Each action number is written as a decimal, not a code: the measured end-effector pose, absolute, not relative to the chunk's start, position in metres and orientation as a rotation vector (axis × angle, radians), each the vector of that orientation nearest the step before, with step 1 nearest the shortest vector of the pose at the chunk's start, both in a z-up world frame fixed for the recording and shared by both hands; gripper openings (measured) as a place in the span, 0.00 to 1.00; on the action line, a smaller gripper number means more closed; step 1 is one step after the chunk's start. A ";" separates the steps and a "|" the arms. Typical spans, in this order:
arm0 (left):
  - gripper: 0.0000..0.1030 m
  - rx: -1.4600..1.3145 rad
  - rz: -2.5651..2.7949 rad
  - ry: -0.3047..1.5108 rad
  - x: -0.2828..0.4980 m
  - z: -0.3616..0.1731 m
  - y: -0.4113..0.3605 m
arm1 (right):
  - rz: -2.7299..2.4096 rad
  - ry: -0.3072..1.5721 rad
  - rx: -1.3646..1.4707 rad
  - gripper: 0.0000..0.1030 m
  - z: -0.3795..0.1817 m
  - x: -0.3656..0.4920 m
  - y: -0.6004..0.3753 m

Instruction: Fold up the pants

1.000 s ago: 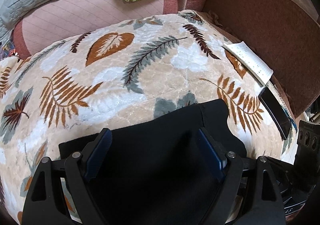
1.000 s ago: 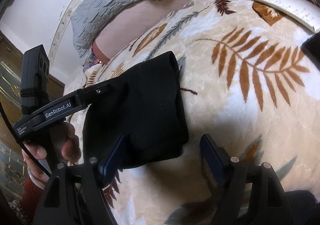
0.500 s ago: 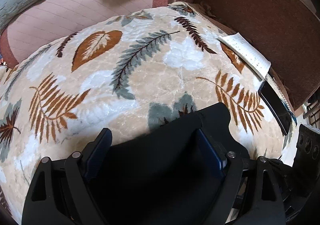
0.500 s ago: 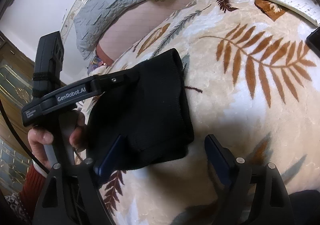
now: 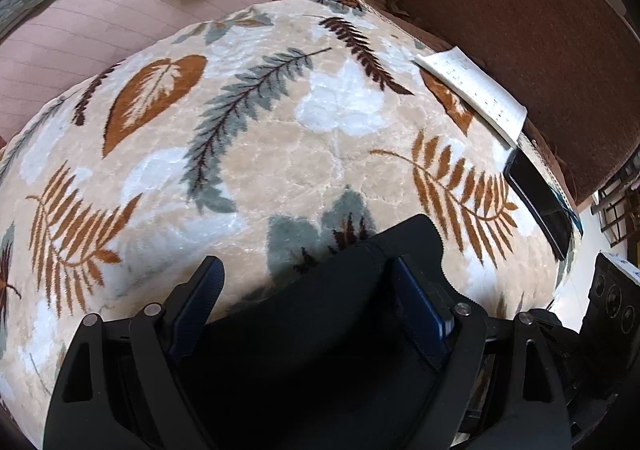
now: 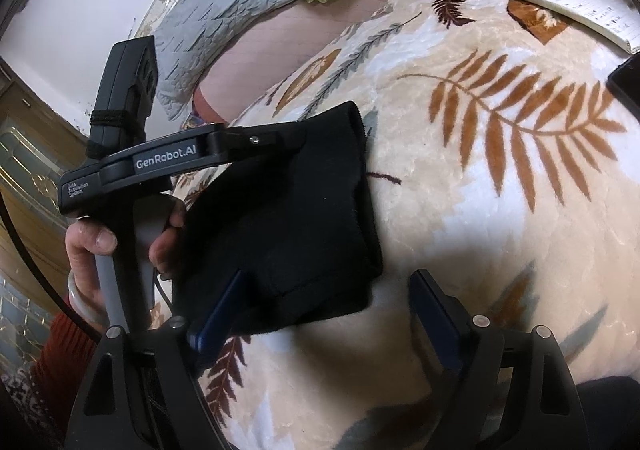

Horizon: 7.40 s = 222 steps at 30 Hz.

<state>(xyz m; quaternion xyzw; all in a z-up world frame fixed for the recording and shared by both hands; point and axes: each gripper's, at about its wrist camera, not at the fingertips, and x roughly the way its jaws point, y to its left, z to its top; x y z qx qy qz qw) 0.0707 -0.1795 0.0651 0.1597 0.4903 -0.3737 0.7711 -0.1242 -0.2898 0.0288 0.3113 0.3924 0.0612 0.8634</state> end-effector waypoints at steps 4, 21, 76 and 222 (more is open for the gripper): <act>0.84 0.369 -0.819 1.060 0.068 0.061 -0.185 | 0.131 0.820 0.660 0.83 0.028 -0.121 -0.288; 0.84 0.136 -0.630 1.017 0.046 0.071 -0.075 | 0.204 0.845 0.583 0.83 0.041 -0.072 -0.293; 0.46 -0.058 -0.311 0.888 0.070 0.108 0.041 | 0.432 0.791 0.333 0.35 0.102 0.028 -0.154; 0.76 -0.016 0.005 0.686 -0.044 0.122 0.074 | 0.176 0.725 0.114 0.81 0.108 -0.056 -0.106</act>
